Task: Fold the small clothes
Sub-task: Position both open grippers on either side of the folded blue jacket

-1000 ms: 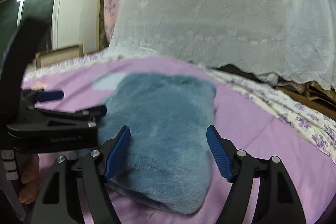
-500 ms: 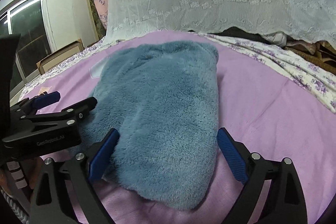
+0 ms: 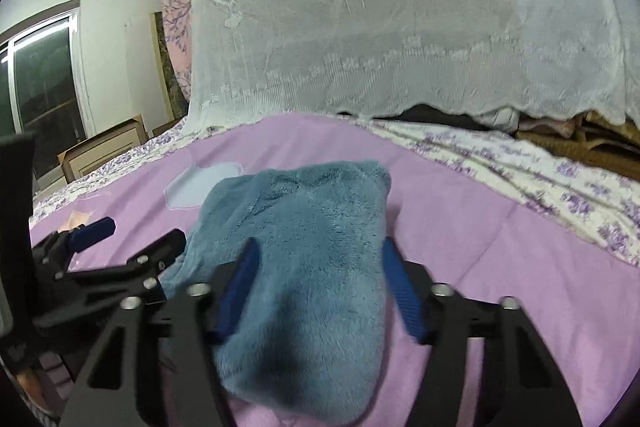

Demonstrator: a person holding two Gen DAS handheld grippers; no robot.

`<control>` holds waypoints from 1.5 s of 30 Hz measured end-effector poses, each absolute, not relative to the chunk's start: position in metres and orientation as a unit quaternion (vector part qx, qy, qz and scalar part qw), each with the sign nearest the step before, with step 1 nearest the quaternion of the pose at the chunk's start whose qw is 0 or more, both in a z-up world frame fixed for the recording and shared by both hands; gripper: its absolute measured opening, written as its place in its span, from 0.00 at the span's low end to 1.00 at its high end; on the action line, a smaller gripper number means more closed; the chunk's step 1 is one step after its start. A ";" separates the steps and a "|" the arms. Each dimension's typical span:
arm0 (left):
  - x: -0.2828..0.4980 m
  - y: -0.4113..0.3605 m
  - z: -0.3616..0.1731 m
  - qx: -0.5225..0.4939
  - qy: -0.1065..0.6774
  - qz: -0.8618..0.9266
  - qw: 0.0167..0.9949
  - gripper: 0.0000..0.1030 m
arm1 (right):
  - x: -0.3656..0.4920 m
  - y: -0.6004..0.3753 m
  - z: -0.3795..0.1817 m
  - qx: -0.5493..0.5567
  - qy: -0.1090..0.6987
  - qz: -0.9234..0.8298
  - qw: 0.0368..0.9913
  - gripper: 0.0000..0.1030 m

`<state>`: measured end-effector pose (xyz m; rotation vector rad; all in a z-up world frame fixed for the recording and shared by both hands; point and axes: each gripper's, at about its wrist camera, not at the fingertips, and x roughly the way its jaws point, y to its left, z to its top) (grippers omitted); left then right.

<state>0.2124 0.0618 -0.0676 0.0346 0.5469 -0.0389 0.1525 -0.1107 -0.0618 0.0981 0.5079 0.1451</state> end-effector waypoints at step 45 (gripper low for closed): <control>0.152 0.064 -0.058 0.003 0.276 -0.093 0.956 0.96 | 0.078 -0.136 -0.064 0.109 0.260 0.079 0.956 0.76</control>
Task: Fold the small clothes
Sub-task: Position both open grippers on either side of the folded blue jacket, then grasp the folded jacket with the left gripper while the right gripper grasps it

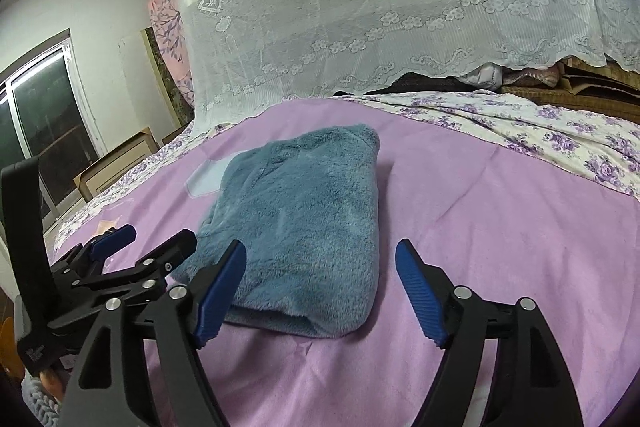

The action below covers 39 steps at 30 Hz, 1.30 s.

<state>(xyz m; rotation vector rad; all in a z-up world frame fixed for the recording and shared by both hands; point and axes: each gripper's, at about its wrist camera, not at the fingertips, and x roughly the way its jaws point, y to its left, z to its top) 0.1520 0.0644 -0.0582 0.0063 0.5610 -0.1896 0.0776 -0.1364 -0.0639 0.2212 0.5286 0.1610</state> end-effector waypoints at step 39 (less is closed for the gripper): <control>0.289 0.091 -0.135 -0.226 0.497 -0.297 0.783 0.96 | 0.093 -0.174 -0.091 0.209 0.306 0.081 0.925 0.85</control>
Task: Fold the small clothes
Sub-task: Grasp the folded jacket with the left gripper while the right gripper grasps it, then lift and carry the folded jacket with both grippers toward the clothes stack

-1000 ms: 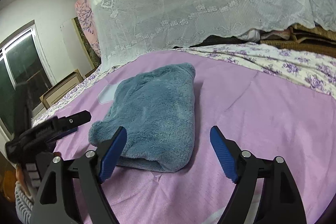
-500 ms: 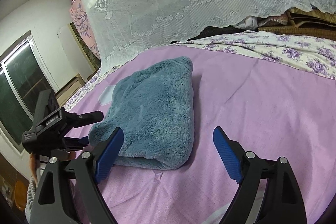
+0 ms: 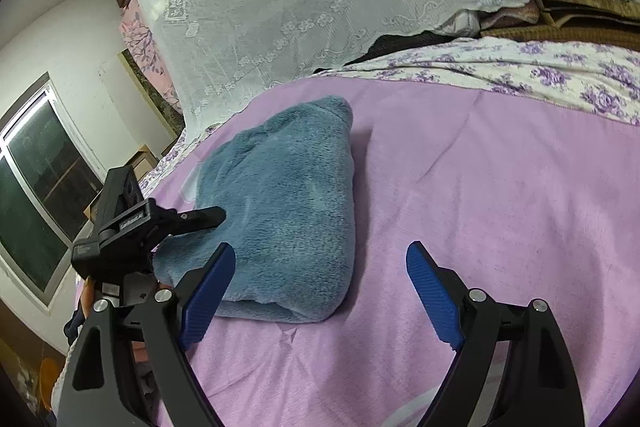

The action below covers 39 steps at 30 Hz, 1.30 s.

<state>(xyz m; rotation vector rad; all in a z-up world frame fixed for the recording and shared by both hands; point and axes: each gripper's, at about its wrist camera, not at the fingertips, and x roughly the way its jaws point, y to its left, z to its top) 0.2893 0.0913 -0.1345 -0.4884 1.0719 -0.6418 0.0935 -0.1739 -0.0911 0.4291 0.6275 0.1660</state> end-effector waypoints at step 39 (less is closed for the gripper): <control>0.292 0.064 -0.135 -0.201 0.496 -0.348 0.770 0.96 | 0.286 -0.173 -0.144 0.332 0.408 0.274 0.805 0.89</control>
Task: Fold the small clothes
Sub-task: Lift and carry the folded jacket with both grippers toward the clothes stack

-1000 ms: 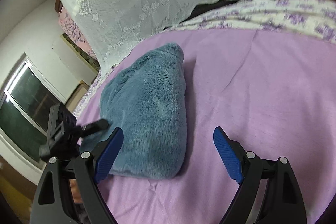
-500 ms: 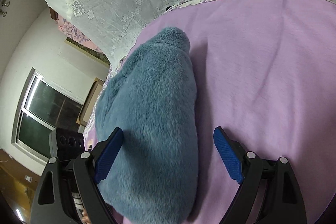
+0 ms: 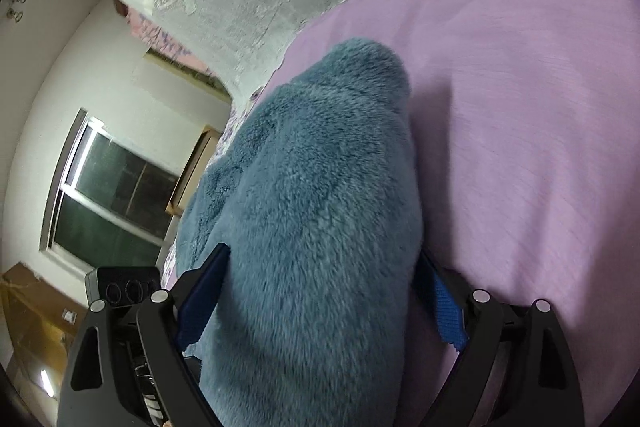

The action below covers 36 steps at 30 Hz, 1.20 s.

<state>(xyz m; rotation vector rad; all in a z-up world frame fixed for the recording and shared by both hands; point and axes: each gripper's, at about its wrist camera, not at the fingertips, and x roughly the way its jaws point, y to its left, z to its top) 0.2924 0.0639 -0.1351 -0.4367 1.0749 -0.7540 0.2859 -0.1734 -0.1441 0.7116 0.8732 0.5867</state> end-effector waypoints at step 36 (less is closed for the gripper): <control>0.231 0.023 -0.104 -0.104 0.405 -0.377 0.826 0.96 | 0.200 -0.182 -0.104 0.293 0.312 0.254 0.867 0.66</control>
